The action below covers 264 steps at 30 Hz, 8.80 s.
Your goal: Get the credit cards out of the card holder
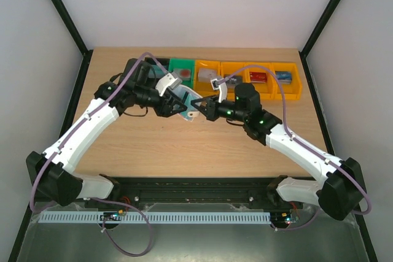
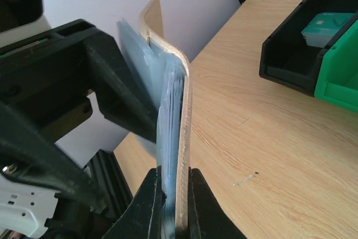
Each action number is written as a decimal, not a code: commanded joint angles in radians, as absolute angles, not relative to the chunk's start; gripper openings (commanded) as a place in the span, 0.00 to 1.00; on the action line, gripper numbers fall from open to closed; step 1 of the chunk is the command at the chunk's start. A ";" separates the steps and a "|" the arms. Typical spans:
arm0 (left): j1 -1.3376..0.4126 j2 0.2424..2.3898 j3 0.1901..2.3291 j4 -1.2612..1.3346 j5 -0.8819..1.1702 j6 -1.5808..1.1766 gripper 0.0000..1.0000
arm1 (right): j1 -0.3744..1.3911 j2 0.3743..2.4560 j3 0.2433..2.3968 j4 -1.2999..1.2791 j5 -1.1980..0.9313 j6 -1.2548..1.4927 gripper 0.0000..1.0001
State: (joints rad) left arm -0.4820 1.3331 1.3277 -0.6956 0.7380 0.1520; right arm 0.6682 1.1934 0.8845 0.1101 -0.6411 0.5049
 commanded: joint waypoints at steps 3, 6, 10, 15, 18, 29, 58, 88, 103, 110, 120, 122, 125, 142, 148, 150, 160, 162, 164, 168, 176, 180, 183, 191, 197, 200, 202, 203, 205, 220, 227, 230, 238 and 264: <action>-0.459 1.318 1.309 -0.655 0.710 0.133 0.51 | 0.673 1.139 0.863 0.229 -0.776 0.491 0.02; -0.448 1.312 1.310 -0.658 0.716 0.133 0.51 | 0.673 1.122 0.848 0.261 -0.816 0.488 0.02; -0.439 1.305 1.292 -0.653 0.733 0.132 0.51 | 0.673 1.095 0.824 0.329 -0.859 0.502 0.02; -0.461 1.319 1.293 -0.646 0.827 0.123 0.43 | 0.673 1.128 0.815 0.436 -0.798 0.587 0.01; -0.484 1.332 1.313 -0.661 0.877 0.131 0.43 | 0.673 1.159 0.818 0.459 -0.729 0.626 0.02; -0.486 1.353 1.356 -0.682 1.017 0.125 0.33 | 0.679 1.216 0.824 0.523 -0.548 0.716 0.02; -0.510 1.321 1.498 -0.853 0.722 0.270 0.39 | 0.669 1.256 0.882 0.522 -0.765 0.661 0.02; -0.520 1.359 1.596 -0.837 1.015 0.196 0.37 | 0.670 1.313 0.872 0.622 -0.628 0.763 0.02; -0.523 1.365 1.547 -0.736 0.775 0.081 0.02 | 0.696 1.347 0.902 0.697 -0.747 0.787 0.02; -0.458 1.322 1.553 -0.764 0.722 0.120 0.02 | 0.618 1.286 0.827 0.677 -0.779 0.799 0.02; -0.418 1.293 1.557 -0.785 0.689 0.151 0.02 | 0.582 1.173 0.827 0.482 -0.772 0.646 0.02; -0.416 1.291 1.567 -0.795 0.695 0.163 0.02 | 0.578 1.168 0.832 0.465 -0.771 0.641 0.02; -0.416 1.286 1.585 -0.839 0.741 0.210 0.03 | 0.573 1.167 0.846 0.430 -0.775 0.600 0.02; -0.417 1.259 1.517 -0.902 0.530 0.364 0.99 | 0.572 1.085 0.898 0.308 -1.120 0.430 0.02; -0.431 1.266 1.528 -0.972 0.792 0.439 0.99 | 0.572 1.063 0.907 0.277 -1.124 0.371 0.02; -0.439 1.272 1.522 -0.983 0.840 0.454 0.99 | 0.572 1.072 0.912 0.283 -1.126 0.372 0.02; -0.460 1.272 1.482 -1.026 0.967 0.503 0.37 | 0.571 1.116 0.932 0.261 -1.116 0.359 0.02; -0.460 1.268 1.473 -1.025 0.975 0.494 0.15 | 0.571 1.123 0.937 0.228 -1.075 0.348 0.02; -0.454 1.262 1.445 -1.009 0.997 0.466 0.03 | 0.571 1.139 0.939 0.193 -1.015 0.348 0.01; -0.410 1.254 1.293 -0.835 1.109 0.298 0.02 | 0.571 1.199 0.928 0.131 -0.901 0.379 0.02; -0.344 1.319 0.946 -0.270 1.136 -0.318 0.02 | 0.569 1.328 0.842 0.047 -0.608 0.425 0.34; -0.333 1.366 0.851 -0.104 1.126 -0.483 0.02 | 0.569 1.402 0.808 0.047 -0.589 0.434 0.43; -0.319 1.401 0.786 -0.012 1.118 -0.564 0.02 | 0.569 1.417 0.809 0.019 -0.521 0.429 0.48; -0.310 1.418 0.825 -0.087 1.054 -0.512 0.02 | 0.680 1.247 0.855 -0.080 -0.250 0.362 0.50; -0.299 1.415 0.827 -0.077 1.064 -0.515 0.02 | 0.862 1.230 0.881 -0.079 -0.139 0.370 0.55; -0.289 1.405 0.827 -0.075 1.071 -0.517 0.02 | 0.931 1.270 0.909 -0.082 -0.115 0.380 0.59; -0.286 1.400 0.826 -0.073 1.073 -0.517 0.02 | 0.954 1.308 0.936 -0.100 -0.116 0.382 0.61; -0.285 1.397 0.825 -0.072 1.073 -0.517 0.02 | 0.958 1.323 0.946 -0.108 -0.111 0.381 0.60; -0.281 1.391 0.821 -0.071 1.074 -0.518 0.02 | 0.959 1.341 0.954 -0.119 -0.087 0.380 0.54; -0.244 1.342 0.935 -0.192 1.182 -0.399 0.02 | 0.960 1.064 0.737 0.096 -0.011 -0.035 0.73; -0.231 1.306 1.067 -0.333 1.294 -0.311 0.02 | 1.028 0.889 0.535 0.428 -0.017 -0.602 0.85; -0.227 1.301 1.106 -0.368 1.302 -0.299 0.02 | 1.095 0.932 0.544 0.472 0.079 -0.802 0.86; -0.227 1.297 1.132 -0.368 1.322 -0.324 0.02 | 1.152 1.106 0.537 0.801 0.275 -1.097 0.91; -0.245 1.279 1.073 -0.317 1.340 -0.356 0.02 | 1.152 1.276 0.645 0.828 0.314 -1.148 0.39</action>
